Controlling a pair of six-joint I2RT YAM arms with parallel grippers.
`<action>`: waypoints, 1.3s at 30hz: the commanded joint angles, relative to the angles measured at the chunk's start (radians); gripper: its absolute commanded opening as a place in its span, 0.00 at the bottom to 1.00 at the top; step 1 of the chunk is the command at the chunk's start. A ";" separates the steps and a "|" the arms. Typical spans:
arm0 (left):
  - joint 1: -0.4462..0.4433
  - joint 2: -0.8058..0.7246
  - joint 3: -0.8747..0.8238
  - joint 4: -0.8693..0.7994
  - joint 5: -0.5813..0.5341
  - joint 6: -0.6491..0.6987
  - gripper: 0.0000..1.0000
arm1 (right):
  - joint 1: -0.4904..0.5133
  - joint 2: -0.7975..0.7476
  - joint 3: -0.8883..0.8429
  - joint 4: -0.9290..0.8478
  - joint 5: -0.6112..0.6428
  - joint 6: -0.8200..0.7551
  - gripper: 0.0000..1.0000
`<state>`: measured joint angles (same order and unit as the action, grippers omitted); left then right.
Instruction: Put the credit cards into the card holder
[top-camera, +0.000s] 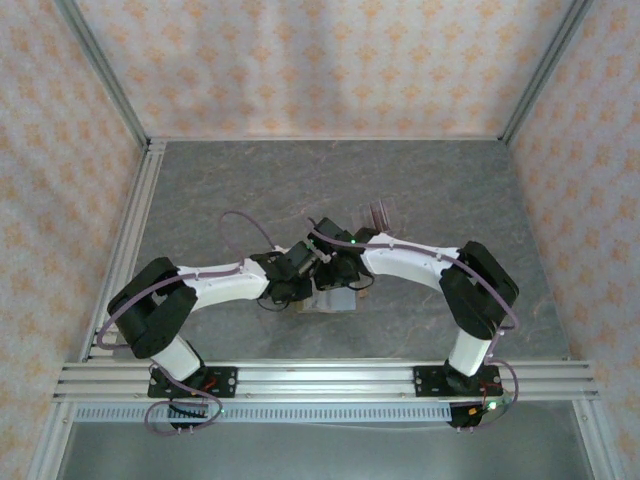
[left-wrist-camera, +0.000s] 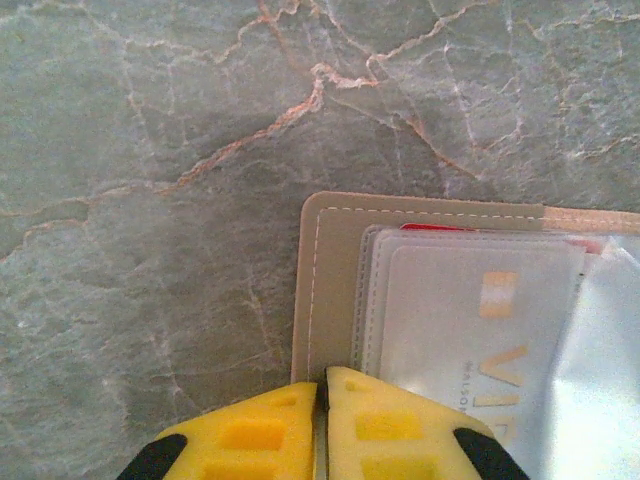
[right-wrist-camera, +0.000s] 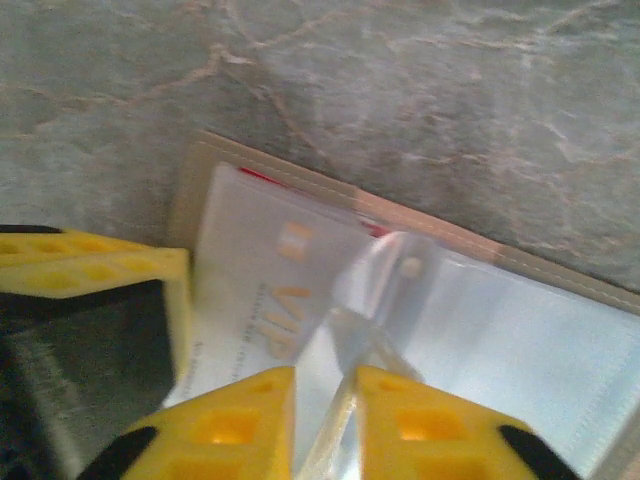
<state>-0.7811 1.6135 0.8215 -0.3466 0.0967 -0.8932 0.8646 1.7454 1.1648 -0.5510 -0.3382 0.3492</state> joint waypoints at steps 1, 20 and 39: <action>-0.017 0.061 -0.054 0.086 0.020 -0.036 0.11 | -0.003 -0.006 0.026 0.081 -0.099 0.035 0.28; 0.009 -0.219 -0.124 -0.127 -0.117 -0.004 0.34 | -0.012 0.107 0.117 0.161 -0.194 0.056 0.46; 0.037 -0.265 -0.015 -0.183 -0.097 0.139 0.55 | -0.134 0.039 0.179 0.070 -0.129 -0.021 0.45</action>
<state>-0.7444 1.3190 0.7624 -0.5159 -0.0017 -0.8085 0.7525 1.8339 1.3315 -0.4416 -0.5159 0.3611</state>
